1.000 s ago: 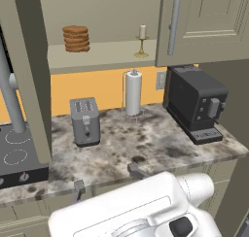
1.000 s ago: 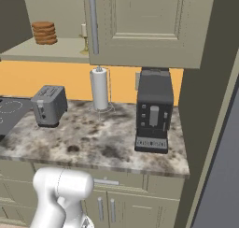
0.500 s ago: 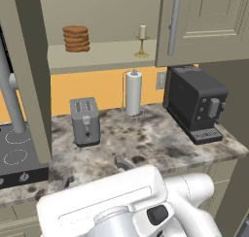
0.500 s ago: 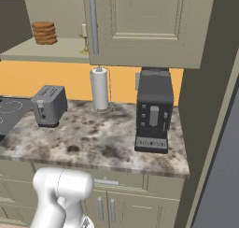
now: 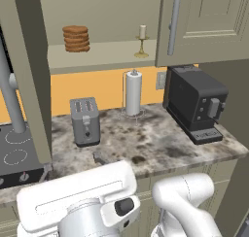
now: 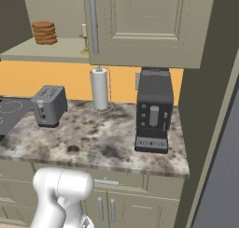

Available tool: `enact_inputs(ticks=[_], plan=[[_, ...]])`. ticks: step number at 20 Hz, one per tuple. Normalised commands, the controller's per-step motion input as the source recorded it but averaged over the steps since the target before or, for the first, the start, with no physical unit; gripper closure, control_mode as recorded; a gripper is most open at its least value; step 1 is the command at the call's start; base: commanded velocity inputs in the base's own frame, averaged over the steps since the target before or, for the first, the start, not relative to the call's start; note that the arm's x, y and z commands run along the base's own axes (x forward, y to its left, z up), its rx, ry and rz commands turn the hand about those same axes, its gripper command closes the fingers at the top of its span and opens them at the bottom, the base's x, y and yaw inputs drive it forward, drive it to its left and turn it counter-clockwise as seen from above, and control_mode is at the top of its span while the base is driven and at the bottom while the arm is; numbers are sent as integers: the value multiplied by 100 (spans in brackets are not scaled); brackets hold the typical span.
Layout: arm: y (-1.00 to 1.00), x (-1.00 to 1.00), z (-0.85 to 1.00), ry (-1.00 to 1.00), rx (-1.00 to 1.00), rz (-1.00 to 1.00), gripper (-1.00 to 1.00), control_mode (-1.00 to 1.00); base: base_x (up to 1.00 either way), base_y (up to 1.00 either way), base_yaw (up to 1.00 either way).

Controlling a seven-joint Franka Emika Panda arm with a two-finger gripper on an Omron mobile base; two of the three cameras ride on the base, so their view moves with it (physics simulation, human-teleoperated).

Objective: Pick the candle and candle from the dining table and place them in the open cabinet. Close the cabinet after placing the objects.

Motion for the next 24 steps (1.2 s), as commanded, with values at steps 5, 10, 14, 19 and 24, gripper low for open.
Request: enact_inputs(ticks=[5,10,14,19,24], plan=[[28,37,-26,-5,0,0,-100,-100,0,0,0],[29,43,-14,-4,1,0,-100,-100,0,0,0],[45,38,-8,-3,1,-2,-100,-100,0,0,0],[53,21,-8,-5,0,-3,-100,-100,0,0,0],[47,24,-16,-6,0,-5,-100,-100,0,0,0]])
